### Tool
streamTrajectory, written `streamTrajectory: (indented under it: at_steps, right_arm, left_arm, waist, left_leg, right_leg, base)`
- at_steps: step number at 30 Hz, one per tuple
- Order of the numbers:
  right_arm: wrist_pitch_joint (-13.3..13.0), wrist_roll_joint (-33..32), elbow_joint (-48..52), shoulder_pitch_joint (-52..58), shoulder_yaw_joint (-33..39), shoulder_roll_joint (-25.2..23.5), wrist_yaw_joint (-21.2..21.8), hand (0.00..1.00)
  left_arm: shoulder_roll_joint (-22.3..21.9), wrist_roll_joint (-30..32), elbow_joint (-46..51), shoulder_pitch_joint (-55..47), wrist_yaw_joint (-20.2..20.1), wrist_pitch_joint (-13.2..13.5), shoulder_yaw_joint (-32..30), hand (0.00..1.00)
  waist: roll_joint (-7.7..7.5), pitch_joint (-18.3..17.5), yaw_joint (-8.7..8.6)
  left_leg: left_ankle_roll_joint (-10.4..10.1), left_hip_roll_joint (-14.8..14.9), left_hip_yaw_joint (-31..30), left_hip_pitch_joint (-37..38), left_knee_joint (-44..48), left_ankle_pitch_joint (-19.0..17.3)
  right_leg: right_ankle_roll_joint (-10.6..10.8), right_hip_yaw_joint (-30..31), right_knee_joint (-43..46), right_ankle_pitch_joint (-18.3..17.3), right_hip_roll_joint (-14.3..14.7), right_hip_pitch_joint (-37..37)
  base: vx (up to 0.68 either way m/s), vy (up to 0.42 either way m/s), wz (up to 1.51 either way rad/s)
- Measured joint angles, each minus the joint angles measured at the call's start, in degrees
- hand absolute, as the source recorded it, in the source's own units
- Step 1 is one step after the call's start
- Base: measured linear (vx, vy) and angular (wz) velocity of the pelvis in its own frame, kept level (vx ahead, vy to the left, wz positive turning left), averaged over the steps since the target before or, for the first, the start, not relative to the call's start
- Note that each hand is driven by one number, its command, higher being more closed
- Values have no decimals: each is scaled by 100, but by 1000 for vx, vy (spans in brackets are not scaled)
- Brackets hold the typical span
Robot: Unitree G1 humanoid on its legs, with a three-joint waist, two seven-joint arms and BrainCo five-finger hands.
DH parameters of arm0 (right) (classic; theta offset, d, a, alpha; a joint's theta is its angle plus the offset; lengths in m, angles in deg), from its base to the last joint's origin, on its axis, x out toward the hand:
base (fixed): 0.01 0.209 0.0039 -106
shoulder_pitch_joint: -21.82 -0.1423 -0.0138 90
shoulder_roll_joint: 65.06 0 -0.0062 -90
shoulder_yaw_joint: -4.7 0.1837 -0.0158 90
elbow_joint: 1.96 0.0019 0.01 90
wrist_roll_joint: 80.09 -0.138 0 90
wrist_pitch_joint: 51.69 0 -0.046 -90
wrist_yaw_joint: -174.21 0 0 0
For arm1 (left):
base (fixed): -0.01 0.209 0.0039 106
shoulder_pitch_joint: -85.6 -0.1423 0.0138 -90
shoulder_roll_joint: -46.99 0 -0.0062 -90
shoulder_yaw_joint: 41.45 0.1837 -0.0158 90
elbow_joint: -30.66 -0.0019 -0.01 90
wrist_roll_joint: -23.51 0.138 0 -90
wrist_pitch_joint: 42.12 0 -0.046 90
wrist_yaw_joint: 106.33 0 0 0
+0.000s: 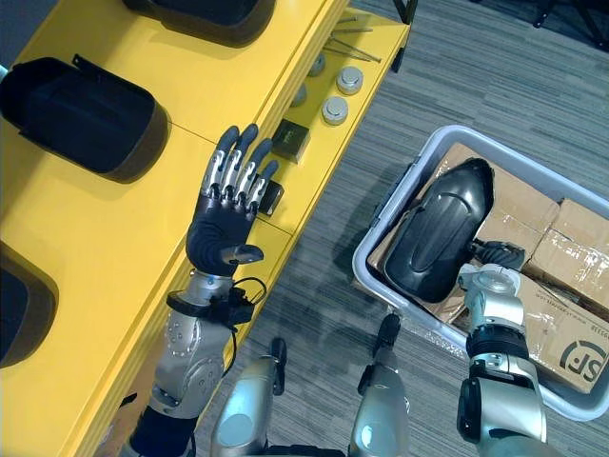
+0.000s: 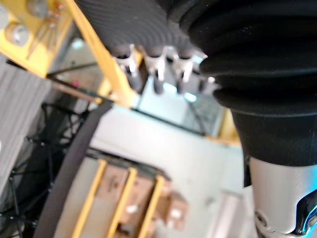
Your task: Walk over and take plastic housings, then place them on the shelf
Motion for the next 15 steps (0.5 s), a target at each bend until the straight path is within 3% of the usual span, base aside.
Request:
streamTrajectory:
  at_steps: [4, 10, 15]
  right_arm:
    - [237, 604, -548, -403, -204, 169, 123, 100]
    - [341, 1083, -957, -725, -240, 273, 93, 100]
    - [332, 1422, -1016, -801, -288, 321, 32, 100]
  left_arm:
    - [-10, -1, -16, 55, -111, 117, 111, 0]
    - [-207, 10, -16, 199, -425, 172, 287, 0]
    - [-193, 289, -88, 219, -454, -116, 648, 0]
  waist:
    - [100, 48, 29]
    - [240, 50, 31]
    - [318, 61, 28]
  left_leg:
    - [-18, -9, -56, 33, -104, 96]
    - [-62, -40, -157, 80, -384, 312]
    - [-83, -76, -170, 170, -647, 506]
  right_leg:
    - [-11, -88, 94, -53, -35, -7]
    - [-10, -211, 231, -126, -105, -64]
    - [-18, -256, 303, -154, -172, -90]
  base:
    - [-10, 13, 9]
    - [-21, -7, 12]
    - [-38, -9, 6]
